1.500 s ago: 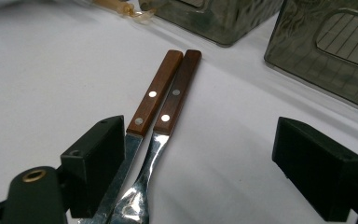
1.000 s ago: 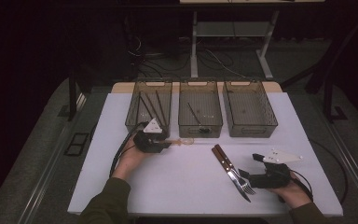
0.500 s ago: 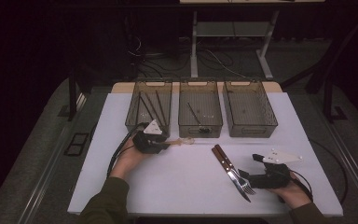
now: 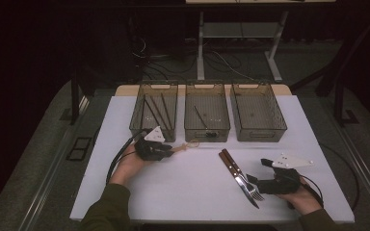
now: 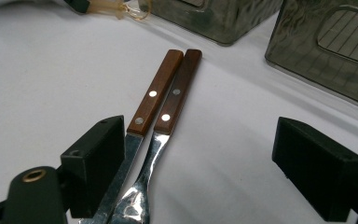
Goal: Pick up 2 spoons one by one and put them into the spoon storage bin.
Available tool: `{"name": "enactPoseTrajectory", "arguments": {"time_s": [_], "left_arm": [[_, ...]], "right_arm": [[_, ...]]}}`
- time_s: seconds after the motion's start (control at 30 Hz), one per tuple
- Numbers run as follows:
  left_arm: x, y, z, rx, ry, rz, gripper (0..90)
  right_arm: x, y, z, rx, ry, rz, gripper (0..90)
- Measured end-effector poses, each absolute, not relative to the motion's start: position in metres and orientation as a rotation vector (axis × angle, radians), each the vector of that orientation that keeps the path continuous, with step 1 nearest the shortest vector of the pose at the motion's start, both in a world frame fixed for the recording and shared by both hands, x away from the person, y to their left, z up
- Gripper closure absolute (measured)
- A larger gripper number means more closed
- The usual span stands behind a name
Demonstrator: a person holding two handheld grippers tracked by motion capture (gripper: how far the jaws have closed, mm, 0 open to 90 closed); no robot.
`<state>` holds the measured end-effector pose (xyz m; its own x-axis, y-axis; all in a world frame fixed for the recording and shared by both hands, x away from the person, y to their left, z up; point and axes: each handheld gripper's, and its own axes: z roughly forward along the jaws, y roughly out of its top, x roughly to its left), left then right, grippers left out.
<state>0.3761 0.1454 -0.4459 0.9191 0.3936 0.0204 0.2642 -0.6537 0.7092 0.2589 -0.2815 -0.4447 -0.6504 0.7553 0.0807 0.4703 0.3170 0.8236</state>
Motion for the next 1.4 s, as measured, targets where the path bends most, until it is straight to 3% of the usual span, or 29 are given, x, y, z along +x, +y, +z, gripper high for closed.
{"name": "enactPoseTrajectory", "arguments": {"time_s": [0.87, 1.4], "left_arm": [[0.360, 0.135, -0.406, 2.145, 0.526, 0.135, 74.0], [0.362, 0.107, -0.388, 2.077, 0.633, 0.170, 73.8]], "right_arm": [[0.258, -0.280, -0.444, 1.092, 2.268, 1.254, 16.8], [0.258, -0.279, -0.444, 1.084, 2.273, 1.246, 16.8]]}}
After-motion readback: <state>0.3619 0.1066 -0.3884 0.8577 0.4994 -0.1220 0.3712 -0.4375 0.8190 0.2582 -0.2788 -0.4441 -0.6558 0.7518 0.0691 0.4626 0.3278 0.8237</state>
